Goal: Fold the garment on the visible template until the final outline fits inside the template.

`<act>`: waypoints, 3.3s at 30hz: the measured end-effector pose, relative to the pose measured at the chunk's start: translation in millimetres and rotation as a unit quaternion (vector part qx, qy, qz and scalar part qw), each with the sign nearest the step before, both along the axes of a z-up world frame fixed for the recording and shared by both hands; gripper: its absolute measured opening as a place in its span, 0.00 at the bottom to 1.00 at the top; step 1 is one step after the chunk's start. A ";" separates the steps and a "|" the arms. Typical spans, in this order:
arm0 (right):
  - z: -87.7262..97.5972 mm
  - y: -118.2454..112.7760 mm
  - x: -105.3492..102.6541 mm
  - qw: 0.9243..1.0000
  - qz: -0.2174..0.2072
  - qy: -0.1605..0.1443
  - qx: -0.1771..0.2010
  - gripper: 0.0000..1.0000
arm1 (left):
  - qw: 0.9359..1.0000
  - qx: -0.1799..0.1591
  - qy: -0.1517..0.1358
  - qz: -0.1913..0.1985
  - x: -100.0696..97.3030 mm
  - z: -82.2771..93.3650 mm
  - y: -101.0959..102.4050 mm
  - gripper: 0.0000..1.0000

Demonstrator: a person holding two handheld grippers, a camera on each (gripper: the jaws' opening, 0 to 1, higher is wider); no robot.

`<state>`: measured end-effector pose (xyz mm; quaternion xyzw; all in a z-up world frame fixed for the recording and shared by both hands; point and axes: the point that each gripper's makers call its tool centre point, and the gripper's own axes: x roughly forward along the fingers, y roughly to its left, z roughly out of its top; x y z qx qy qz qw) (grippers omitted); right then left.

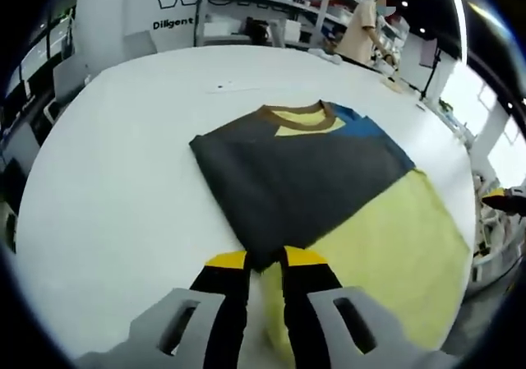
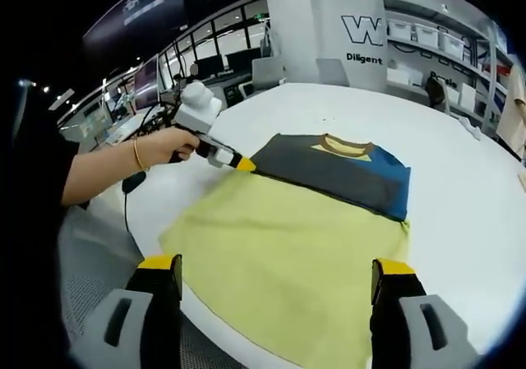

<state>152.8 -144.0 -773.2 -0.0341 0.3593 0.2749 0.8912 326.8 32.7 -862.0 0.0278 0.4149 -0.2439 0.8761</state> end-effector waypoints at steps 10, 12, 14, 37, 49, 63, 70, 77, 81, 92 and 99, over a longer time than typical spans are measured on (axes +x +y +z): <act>-0.8 -0.4 1.0 1.000 -0.004 0.001 -0.008 0.94 | 0.999 0.038 -0.018 -0.014 0.9 -1.9 7.4 0.05; -1.2 -0.5 0.6 1.000 -0.004 0.002 -0.009 0.94 | 0.999 0.039 -0.018 -0.013 1.7 -1.7 10.8 0.05; -1.4 -0.8 0.2 1.000 -0.005 0.003 -0.010 0.94 | 0.999 0.037 -0.017 -0.008 2.9 -1.7 14.7 0.05; -3.2 -1.0 -1.7 1.000 -0.013 0.010 -0.012 0.93 | 0.998 0.063 -0.016 0.016 13.5 -0.2 61.6 0.04; -6.9 -7.0 -1.9 1.000 -0.022 0.016 -0.013 0.91 | 0.997 0.067 -0.018 0.016 12.9 -0.2 72.3 0.05; -10.8 -14.0 -0.8 0.999 -0.032 0.027 -0.013 0.88 | 0.998 0.049 -0.031 0.027 10.5 17.6 83.2 0.09; -1.8 -7.9 3.9 0.999 -0.040 0.015 0.015 0.96 | 0.998 0.026 -0.046 0.021 4.1 36.0 86.7 0.25; 0.8 -4.6 3.6 0.999 -0.042 0.013 0.027 0.99 | 0.999 0.017 -0.042 0.012 -7.8 47.6 84.5 0.44; -0.2 -4.1 1.4 0.999 -0.040 0.014 0.023 0.99 | 0.999 0.010 -0.036 0.002 -18.5 50.5 80.7 0.53; -3.4 -2.3 -4.3 0.999 -0.031 0.020 0.013 0.99 | 0.999 0.025 -0.015 -0.034 -50.8 42.6 72.2 0.71; -8.9 -2.9 -8.3 0.999 -0.027 0.031 0.003 0.99 | 0.998 0.041 -0.008 -0.048 -69.4 40.1 71.8 0.79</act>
